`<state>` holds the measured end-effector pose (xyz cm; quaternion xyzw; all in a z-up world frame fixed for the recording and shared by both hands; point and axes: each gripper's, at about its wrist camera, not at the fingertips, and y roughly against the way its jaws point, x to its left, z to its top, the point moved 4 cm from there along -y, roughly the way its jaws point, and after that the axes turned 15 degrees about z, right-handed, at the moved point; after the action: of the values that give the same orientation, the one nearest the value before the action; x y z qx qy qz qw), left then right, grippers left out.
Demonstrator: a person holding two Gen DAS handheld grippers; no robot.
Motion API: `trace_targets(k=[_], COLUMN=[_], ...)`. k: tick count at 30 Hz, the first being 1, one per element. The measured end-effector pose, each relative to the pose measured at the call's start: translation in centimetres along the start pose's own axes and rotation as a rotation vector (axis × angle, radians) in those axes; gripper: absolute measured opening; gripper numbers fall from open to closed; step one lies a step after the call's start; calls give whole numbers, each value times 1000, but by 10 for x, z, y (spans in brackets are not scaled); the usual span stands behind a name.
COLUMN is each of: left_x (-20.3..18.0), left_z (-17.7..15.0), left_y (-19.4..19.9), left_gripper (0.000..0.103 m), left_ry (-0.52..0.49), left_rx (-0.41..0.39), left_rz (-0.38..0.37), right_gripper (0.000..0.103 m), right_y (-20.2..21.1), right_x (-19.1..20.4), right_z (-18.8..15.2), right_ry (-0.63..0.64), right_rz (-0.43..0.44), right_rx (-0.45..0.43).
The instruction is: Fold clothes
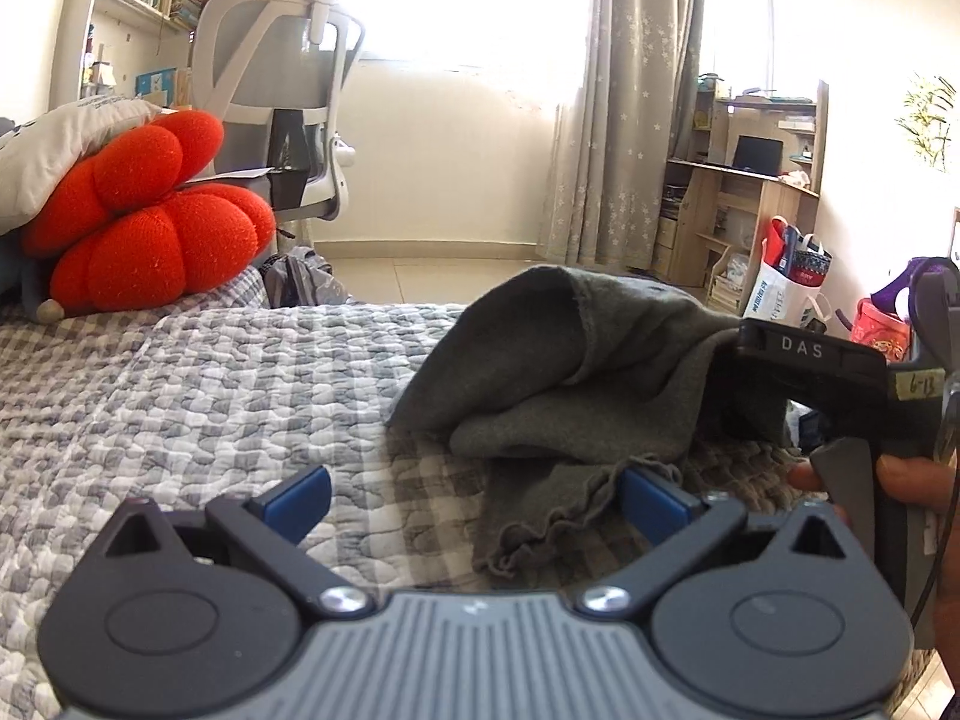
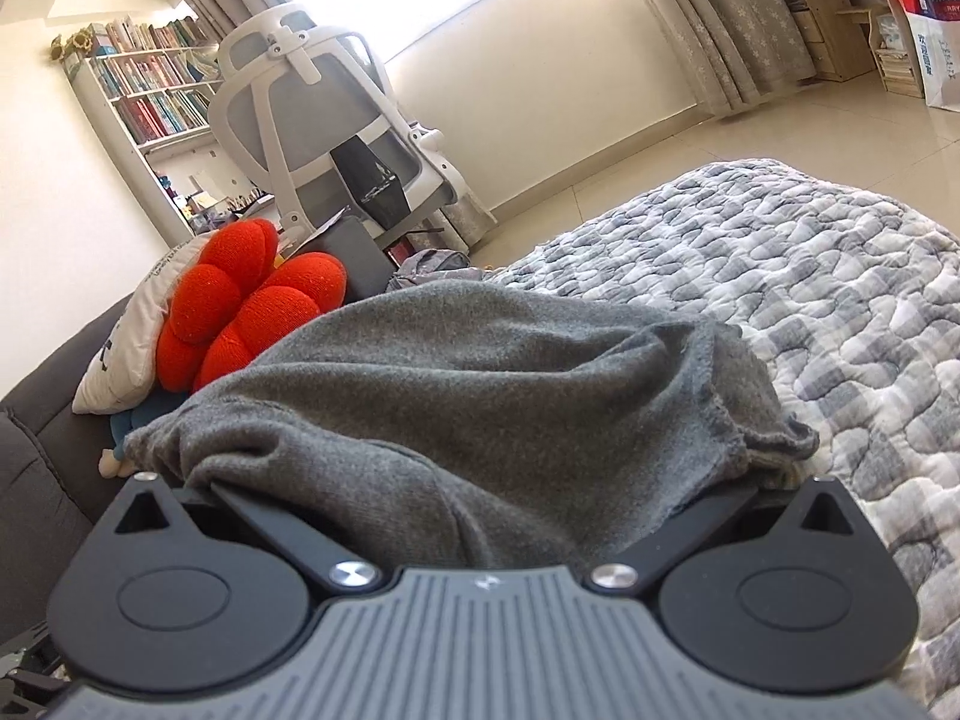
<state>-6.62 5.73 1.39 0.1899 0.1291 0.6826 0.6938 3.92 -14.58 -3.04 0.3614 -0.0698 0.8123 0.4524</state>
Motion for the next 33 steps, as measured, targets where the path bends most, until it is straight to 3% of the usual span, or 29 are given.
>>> trace_targets(k=[4, 10, 15, 16, 18, 19, 21, 23, 33], left_x=[-19, -54, -67, -67, -63, -59, -48, -38, 44], left_z=[7, 9, 15, 17, 20, 22, 28, 35, 85], left_y=[1, -18, -37, -42, -48, -47, -37, -27, 33], left_gripper=[103, 103, 102, 98, 62, 56, 32, 20, 13], left_ry=[-64, -155, -185, -180, -152, -128, -67, -11, 232], left_rx=[-40, -65, -77, -70, -44, -40, -53, -70, -161], left_rz=[-28, -44, -6, 8, -2, -9, -15, -14, 34], right_gripper=[103, 103, 103, 103, 103, 103, 103, 103, 103], right_y=[14, 13, 19, 20, 20, 20, 21, 23, 26], right_x=[-11, -4, -10, -9, -8, -8, -9, -10, -13], right_z=[3, 1, 2, 2, 1, 2, 3, 2, 4], right_ry=[-86, -51, -76, -74, -69, -69, -75, -81, -97], right_rz=[98, 64, 107, 107, 104, 105, 115, 124, 146], right_rx=[-65, -46, -71, -71, -67, -67, -77, -87, -117])
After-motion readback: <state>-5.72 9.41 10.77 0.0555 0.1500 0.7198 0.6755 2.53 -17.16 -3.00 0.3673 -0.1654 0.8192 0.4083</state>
